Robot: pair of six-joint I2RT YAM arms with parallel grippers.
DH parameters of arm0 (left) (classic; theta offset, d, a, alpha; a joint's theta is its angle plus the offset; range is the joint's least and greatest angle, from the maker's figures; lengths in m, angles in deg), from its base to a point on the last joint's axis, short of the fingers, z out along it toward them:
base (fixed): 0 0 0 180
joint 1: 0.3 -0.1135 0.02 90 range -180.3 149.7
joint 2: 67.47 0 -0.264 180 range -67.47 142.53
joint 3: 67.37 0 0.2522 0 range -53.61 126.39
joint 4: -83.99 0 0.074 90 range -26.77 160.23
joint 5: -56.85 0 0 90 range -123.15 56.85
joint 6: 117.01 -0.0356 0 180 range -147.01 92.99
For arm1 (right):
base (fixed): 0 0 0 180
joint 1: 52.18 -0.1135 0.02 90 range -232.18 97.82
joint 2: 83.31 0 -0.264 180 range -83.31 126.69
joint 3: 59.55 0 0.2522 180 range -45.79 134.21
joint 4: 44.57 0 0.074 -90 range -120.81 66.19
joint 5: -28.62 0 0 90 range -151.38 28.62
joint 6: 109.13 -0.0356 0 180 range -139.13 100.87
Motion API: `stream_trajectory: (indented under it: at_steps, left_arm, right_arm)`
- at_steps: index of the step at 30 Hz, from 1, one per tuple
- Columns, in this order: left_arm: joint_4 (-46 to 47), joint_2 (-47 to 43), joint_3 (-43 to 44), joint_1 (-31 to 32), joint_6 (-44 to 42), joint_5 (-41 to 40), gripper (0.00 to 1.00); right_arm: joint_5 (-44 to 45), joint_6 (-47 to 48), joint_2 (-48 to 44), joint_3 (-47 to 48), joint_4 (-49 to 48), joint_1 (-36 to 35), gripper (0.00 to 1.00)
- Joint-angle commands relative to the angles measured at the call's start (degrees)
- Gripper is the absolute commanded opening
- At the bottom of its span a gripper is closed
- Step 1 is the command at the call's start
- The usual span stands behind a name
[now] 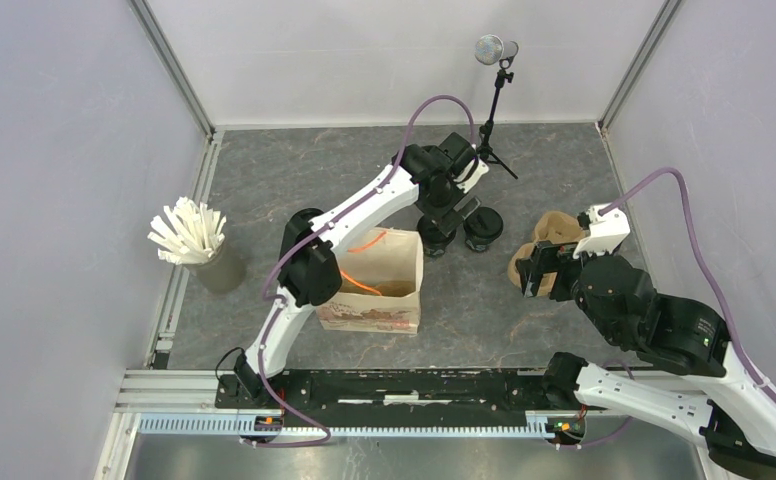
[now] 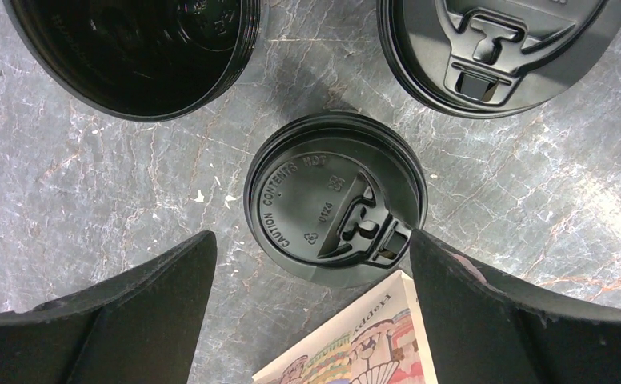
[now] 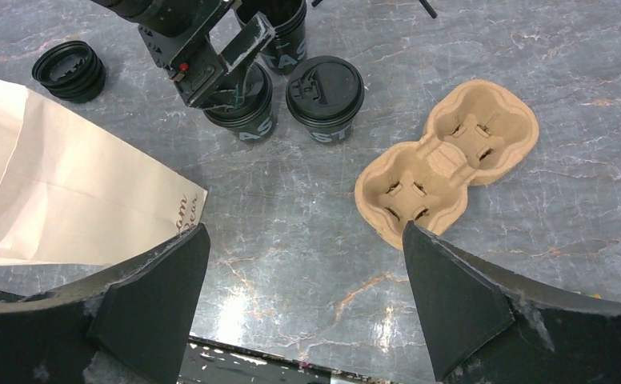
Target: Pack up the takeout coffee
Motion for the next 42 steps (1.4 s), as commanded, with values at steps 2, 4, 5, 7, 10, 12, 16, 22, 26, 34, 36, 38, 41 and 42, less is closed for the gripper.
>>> stream_trajectory:
  at_steps: [2, 4, 5, 7, 10, 12, 16, 22, 26, 34, 36, 38, 41, 42]
  left_arm:
    - [0.31, 2.22, 2.58, -0.57, -3.23, 1.93, 0.96]
    - [0.49, 2.66, 2.92, -0.57, -3.23, 1.82, 0.96]
    - [0.50, 2.86, 3.11, -0.57, -3.08, 1.75, 0.96]
    - [0.71, 3.14, 3.21, -0.63, -3.26, 2.00, 0.96]
    - [1.02, 3.62, 3.52, -0.66, -3.30, 3.02, 0.96]
    - [0.99, 3.94, 3.82, -0.61, -3.28, 3.31, 0.96]
    - [0.62, 2.19, 4.28, -0.44, -2.37, 2.31, 0.95]
    - [-0.31, -1.49, 5.50, 0.26, 1.05, 4.85, 0.94]
    - [-2.52, -0.73, 5.24, 1.09, 1.10, 4.90, 0.95]
    - [-3.98, 0.04, 3.57, 1.70, 0.54, 1.30, 0.96]
    - [-3.85, 0.19, 3.52, 1.65, 0.27, -0.69, 0.96]
    - [-3.61, 0.86, 3.65, 1.63, -0.72, -0.69, 0.96]
    - [-3.36, 1.94, 3.83, 1.63, -1.32, 0.10, 0.97]
    - [-3.29, 2.19, 3.83, 1.63, -1.51, 0.36, 0.97]
  right_arm:
    - [1.78, -0.15, -0.60, 2.43, 0.81, 0.14, 0.98]
    - [1.77, -0.32, -0.88, 2.30, 1.01, 0.17, 0.97]
    - [1.84, -0.43, -0.97, 2.27, 1.05, 0.12, 0.97]
    - [1.80, -0.61, -1.05, 2.15, 1.13, 0.10, 0.97]
    - [1.59, -0.79, -1.15, 1.93, 1.10, 0.11, 0.97]
    - [1.53, -0.73, -1.14, 2.00, 1.09, 0.10, 0.97]
    - [1.73, -0.47, -1.13, 2.09, 1.33, 0.16, 0.97]
    - [1.29, -0.53, -1.23, 1.04, 0.21, 0.13, 0.97]
    - [1.04, 0.23, -0.94, 0.89, -0.70, 0.15, 0.97]
    - [0.18, -0.17, -1.07, -0.60, -1.62, 0.15, 0.97]
    - [-0.08, 0.03, -0.86, -0.66, -2.00, 0.23, 0.97]
    - [-0.19, 0.50, -0.44, -0.24, -2.24, 0.18, 0.98]
    - [-0.18, 1.02, 0.03, 0.64, -2.15, 0.09, 0.97]
    - [-0.19, 1.02, 0.07, 0.90, -2.08, 0.12, 0.97]
